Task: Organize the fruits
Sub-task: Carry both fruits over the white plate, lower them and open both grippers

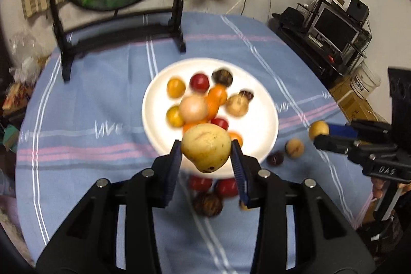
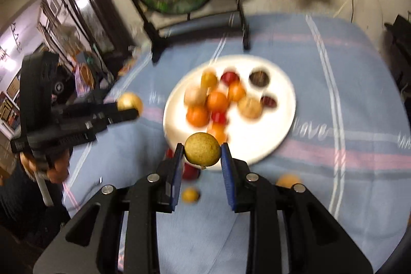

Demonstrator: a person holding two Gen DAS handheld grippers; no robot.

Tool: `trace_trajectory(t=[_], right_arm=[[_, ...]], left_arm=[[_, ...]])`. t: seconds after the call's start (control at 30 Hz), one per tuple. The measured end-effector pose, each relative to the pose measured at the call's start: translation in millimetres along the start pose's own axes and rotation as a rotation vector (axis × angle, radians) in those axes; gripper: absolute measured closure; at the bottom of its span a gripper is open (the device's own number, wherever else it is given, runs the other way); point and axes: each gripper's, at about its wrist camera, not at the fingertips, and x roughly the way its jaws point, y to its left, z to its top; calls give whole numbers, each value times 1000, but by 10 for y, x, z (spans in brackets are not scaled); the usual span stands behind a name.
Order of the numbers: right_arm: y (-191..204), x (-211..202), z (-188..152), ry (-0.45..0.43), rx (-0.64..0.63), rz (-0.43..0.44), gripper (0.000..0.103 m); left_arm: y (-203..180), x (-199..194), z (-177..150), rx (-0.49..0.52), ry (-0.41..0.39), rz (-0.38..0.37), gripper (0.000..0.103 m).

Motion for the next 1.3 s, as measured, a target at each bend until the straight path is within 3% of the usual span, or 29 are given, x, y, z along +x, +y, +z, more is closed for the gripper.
trace_trajectory(t=[0.17, 0.33, 0.63, 1.03, 1.2, 1.27, 1.3], right_arm=[[-174, 60, 353, -42, 12, -11, 74], [-284, 312, 582, -16, 12, -12, 74], [-350, 765, 834, 51, -17, -17, 74], [-375, 1138, 984, 125, -38, -4, 73], [-382, 1184, 1032, 141, -27, 17, 67], [-377, 1143, 1033, 129, -32, 4, 53], [-383, 1102, 1035, 116, -31, 1, 51]], left_arm=[[-283, 156, 338, -6, -1, 81, 64], [-416, 377, 452, 6, 24, 150, 64], [-462, 675, 413, 45, 85, 164, 64], [-469, 842, 388, 95, 105, 183, 64], [-459, 882, 378, 89, 116, 188, 63], [-425, 878, 372, 73, 122, 175, 62], [-413, 868, 373, 67, 118, 174, 60]])
